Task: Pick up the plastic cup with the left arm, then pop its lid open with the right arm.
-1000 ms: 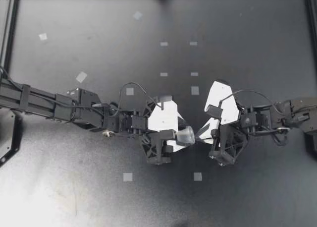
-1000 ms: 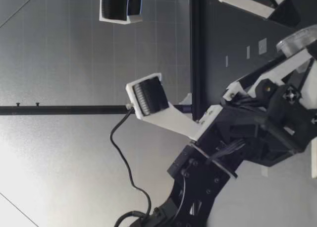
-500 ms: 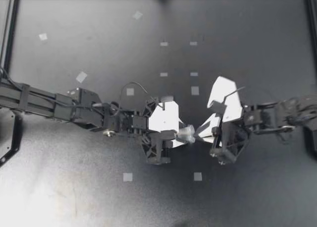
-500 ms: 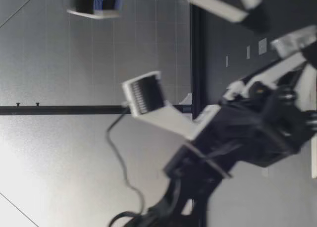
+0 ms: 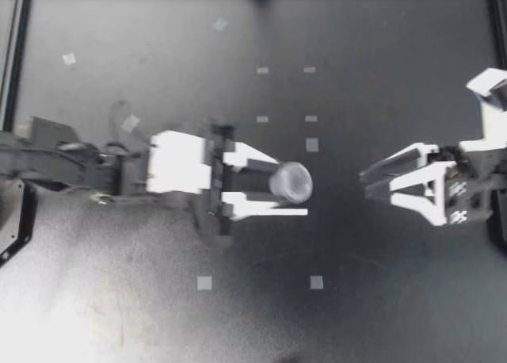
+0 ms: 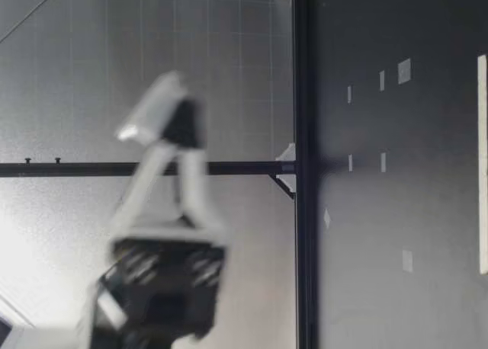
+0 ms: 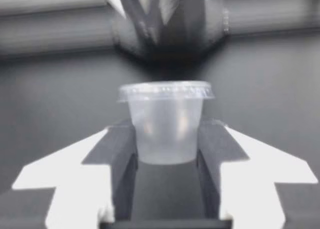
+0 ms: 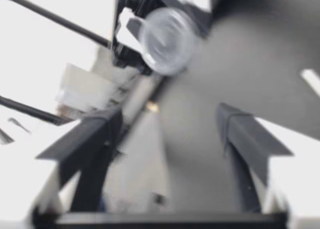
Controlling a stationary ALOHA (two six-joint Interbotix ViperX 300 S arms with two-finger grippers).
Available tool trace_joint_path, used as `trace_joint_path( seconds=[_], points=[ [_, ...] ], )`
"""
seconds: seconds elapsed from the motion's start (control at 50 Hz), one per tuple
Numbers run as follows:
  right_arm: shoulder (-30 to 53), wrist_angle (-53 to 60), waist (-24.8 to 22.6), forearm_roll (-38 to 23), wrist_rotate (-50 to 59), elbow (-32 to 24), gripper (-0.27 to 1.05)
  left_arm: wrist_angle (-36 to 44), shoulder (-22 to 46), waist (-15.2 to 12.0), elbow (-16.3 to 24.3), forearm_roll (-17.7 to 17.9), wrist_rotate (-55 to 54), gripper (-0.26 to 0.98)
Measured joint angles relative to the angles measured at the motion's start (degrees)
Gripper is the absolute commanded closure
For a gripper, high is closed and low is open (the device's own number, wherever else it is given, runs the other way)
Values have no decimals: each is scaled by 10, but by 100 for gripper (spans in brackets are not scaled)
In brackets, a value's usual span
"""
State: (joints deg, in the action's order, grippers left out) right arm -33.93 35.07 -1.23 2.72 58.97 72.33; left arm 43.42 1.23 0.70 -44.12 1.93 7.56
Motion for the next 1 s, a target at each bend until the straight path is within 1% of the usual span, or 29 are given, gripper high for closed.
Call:
trace_joint_path(
  seconds=[0.08,0.16,0.22,0.34,0.42,0.52,0.7,0.82,0.94,1.0],
  points=[
    [27,54,0,2,15,3,8,59,-4,0,-18,1,-1,48],
    [76,104,0,2,22,-8,8,84,-2,0,-19,2,-1,48],
    [128,140,0,2,33,-24,8,89,3,0,-19,2,0,48],
    [207,234,0,2,55,-48,8,91,14,0,-14,2,-1,48],
    [239,282,0,2,72,-61,8,90,19,0,-12,2,-1,48],
    [266,311,0,1,84,-73,8,91,23,-1,-12,2,-1,48],
    [289,317,0,-10,86,-100,8,90,24,0,-12,2,0,48],
    [286,331,0,-14,88,-111,8,87,28,-1,-12,2,-2,48],
    [257,380,0,-15,87,-109,8,69,30,-1,-4,3,-3,48],
    [221,412,-1,-16,83,-102,8,55,38,-1,-6,5,-4,49]
  ],
)
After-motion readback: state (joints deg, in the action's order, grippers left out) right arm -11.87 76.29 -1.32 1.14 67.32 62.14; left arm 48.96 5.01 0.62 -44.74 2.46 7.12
